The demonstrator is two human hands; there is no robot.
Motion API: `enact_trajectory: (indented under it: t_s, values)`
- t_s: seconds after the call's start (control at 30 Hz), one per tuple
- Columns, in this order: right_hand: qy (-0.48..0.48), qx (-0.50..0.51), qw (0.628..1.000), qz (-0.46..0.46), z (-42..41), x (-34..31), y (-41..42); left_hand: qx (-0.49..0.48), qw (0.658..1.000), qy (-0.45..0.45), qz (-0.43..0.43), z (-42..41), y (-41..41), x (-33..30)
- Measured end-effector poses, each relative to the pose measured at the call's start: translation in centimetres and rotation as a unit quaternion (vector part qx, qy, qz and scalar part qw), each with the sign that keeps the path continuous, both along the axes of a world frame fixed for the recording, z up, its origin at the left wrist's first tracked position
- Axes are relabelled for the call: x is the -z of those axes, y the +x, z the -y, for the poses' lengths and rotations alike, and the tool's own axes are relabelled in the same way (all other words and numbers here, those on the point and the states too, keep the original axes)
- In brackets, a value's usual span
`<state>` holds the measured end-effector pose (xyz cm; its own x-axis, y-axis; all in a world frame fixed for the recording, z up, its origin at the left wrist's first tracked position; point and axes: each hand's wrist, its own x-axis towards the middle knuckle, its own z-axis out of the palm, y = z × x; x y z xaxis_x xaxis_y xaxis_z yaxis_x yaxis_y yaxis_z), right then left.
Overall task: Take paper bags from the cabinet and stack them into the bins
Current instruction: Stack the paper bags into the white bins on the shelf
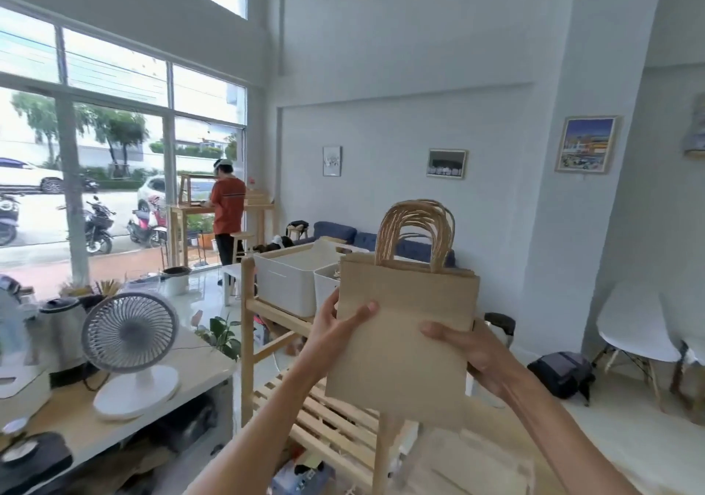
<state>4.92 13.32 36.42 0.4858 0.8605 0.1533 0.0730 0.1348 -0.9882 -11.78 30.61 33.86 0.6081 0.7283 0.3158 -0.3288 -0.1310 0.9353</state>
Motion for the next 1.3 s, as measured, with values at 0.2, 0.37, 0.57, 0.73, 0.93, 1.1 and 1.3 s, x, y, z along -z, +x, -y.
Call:
enact_trajectory:
  t_s: [0.2, 0.37, 0.57, 0.73, 0.93, 1.1, 1.3]
  values:
    - [0.053, 0.006, 0.998, 0.035, -9.6, -3.5, -0.8, -0.050, 0.998, 0.042, 0.015, -8.4, -1.3, -3.7]
    - [0.075, 0.038, 0.991, 0.100, -16.6, -7.3, -0.1, -0.044, 0.991, 0.122, 0.018, -15.1, -1.6, -7.1]
    - [0.103, 0.120, 0.952, 0.263, -25.0, -12.1, 2.1, -0.111, 0.948, 0.271, -0.124, -24.5, -3.8, -4.1]
    - [0.099, 0.176, 0.889, 0.412, -33.6, -12.8, 5.0, -0.155, 0.883, 0.350, -0.274, -30.5, -3.6, 0.3]
    - [0.090, 0.123, 0.830, 0.537, -43.7, -10.7, 10.5, -0.191, 0.796, 0.488, -0.303, -35.5, -0.4, 2.6]
    - [0.078, 0.049, 0.779, 0.620, -50.0, -8.4, 12.9, -0.199, 0.803, 0.491, -0.272, -37.5, 2.5, 3.7]
    - [0.025, -0.011, 0.775, 0.632, -54.0, -4.6, 16.5, -0.203, 0.835, 0.461, -0.221, -38.5, 3.0, 4.7]
